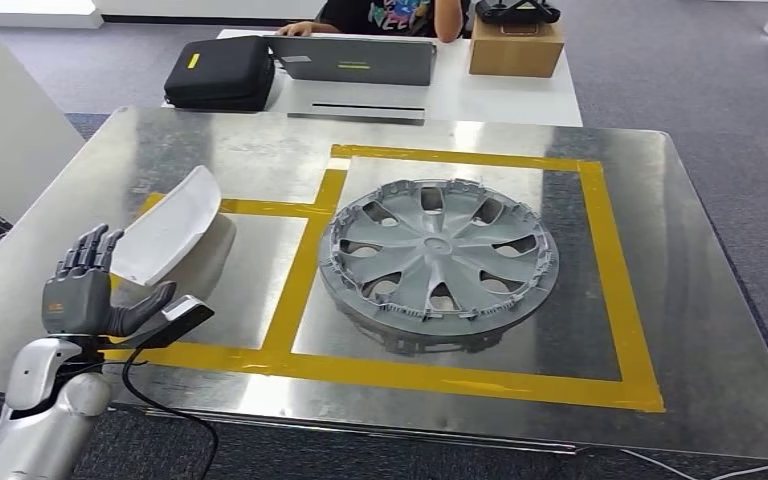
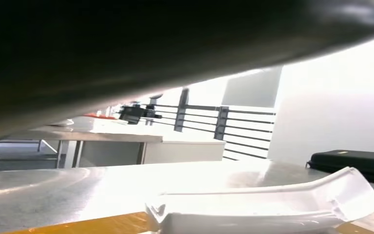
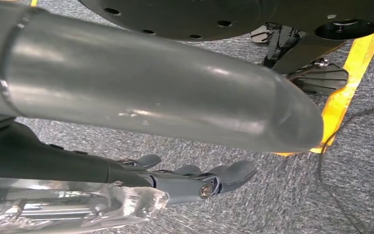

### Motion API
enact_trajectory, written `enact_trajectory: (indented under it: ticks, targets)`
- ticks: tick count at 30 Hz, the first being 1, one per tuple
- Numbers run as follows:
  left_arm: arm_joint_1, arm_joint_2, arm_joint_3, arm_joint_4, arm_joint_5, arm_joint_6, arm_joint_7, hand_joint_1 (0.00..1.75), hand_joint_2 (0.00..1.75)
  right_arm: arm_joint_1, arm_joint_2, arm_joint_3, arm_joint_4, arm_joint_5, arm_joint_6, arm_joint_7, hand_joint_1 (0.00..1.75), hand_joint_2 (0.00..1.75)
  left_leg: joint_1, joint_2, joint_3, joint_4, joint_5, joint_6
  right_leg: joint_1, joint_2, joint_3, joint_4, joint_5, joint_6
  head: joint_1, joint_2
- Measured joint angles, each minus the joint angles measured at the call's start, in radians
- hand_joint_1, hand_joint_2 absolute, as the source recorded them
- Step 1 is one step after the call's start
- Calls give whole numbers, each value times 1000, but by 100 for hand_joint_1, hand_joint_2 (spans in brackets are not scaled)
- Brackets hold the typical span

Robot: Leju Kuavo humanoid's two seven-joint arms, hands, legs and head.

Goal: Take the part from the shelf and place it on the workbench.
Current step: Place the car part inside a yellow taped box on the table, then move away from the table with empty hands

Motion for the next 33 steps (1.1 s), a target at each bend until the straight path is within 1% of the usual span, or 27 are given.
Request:
enact_trajectory:
  ticks: [3,6,10,13,15,18,20,22,23,24,25,26,27,28,29,30,31,32,33]
  targets:
    - [5,0,1,-6,19,3,-14,0,0,0,0,0,0,-1,0,-5,0,0,0,0,0,0,0,0,0,0,0,0,0,0,0,0]
    - [35,-1,7,-48,85,15,-57,0,0,0,1,-3,0,-6,-4,-18,0,0,0,0,0,0,0,0,0,1,0,0,0,0,0,0]
    - [122,-7,30,-164,248,15,-146,0,0,0,9,-13,0,-13,-10,-23,0,0,-1,0,0,0,-2,1,-1,1,0,0,-1,1,0,0]
    - [191,-18,61,-254,400,5,-226,0,0,0,15,-22,0,-14,-11,-15,0,0,-2,0,0,0,-4,4,-2,0,1,0,-2,3,0,0]
    - [231,-37,103,-293,546,7,-288,0,0,1,18,-26,0,-13,-16,-11,0,0,-4,0,0,0,-5,6,-4,0,2,0,-3,5,0,0]
    - [275,-100,240,-305,801,27,-354,0,0,3,22,-30,0,-11,-25,-12,0,0,-7,0,2,2,-8,10,-7,2,3,-1,-5,8,-1,0]
    - [295,-131,316,-305,860,33,-364,0,0,7,24,-32,0,-11,-27,-13,0,0,-8,0,3,4,-9,15,-8,0,4,-2,-5,12,0,0]
    - [307,-150,358,-306,860,31,-372,0,0,8,26,-33,0,-11,-27,-14,0,0,-9,-1,4,2,-4,22,-10,-1,7,-3,-2,20,0,0]
    - [308,-159,376,-303,864,22,-384,0,0,7,26,-33,0,-11,-27,-14,0,0,-7,1,6,-3,2,26,-10,-4,4,-1,-5,23,0,0]
    - [306,-169,398,-294,872,6,-406,0,0,7,27,-34,0,-10,-28,-15,0,0,-5,4,6,-8,8,30,-9,-11,-2,11,-19,26,1,0]
    - [302,-179,427,-277,883,-17,-435,0,0,6,27,-34,0,-9,-28,-15,0,0,-2,8,6,-14,13,33,-9,-19,-14,42,-46,28,4,0]
    - [298,-188,462,-254,896,-42,-463,0,0,6,27,-35,0,-8,-28,-15,0,0,-1,14,5,-16,16,35,-10,-30,-34,94,-85,31,6,0]
    - [294,-197,501,-226,906,-67,-484,0,0,5,27,-36,0,-6,-28,-15,0,0,-1,20,1,-17,18,36,-11,-38,-57,160,-126,34,8,0]
    - [291,-204,539,-197,914,-86,-495,0,0,6,27,-38,0,-5,-29,-14,0,0,-1,27,-2,-17,20,35,-13,-42,-77,224,-158,38,9,0]
    - [289,-211,573,-171,918,-100,-499,0,0,7,27,-40,0,-3,-29,-13,0,0,0,32,-7,-17,23,33,-15,-43,-86,263,-174,41,8,0]
    - [286,-217,603,-146,921,-108,-501,0,0,9,27,-42,0,-2,-30,-12,0,0,0,35,-12,-16,26,31,-17,-44,-75,264,-170,44,8,0]
    - [282,-223,628,-124,921,-113,-502,0,0,10,27,-43,0,0,-31,-11,0,0,1,37,-17,-16,30,27,-19,-46,-44,224,-149,46,8,0]
    - [279,-228,651,-104,919,-113,-503,0,0,10,27,-45,0,1,-32,-10,0,0,3,37,-21,-15,35,22,-21,-49,6,150,-123,47,9,0]
    - [275,-232,670,-86,917,-113,-504,0,0,8,27,-46,0,2,-32,-9,0,0,3,37,-25,-14,39,16,-22,-52,55,73,-105,48,9,0]
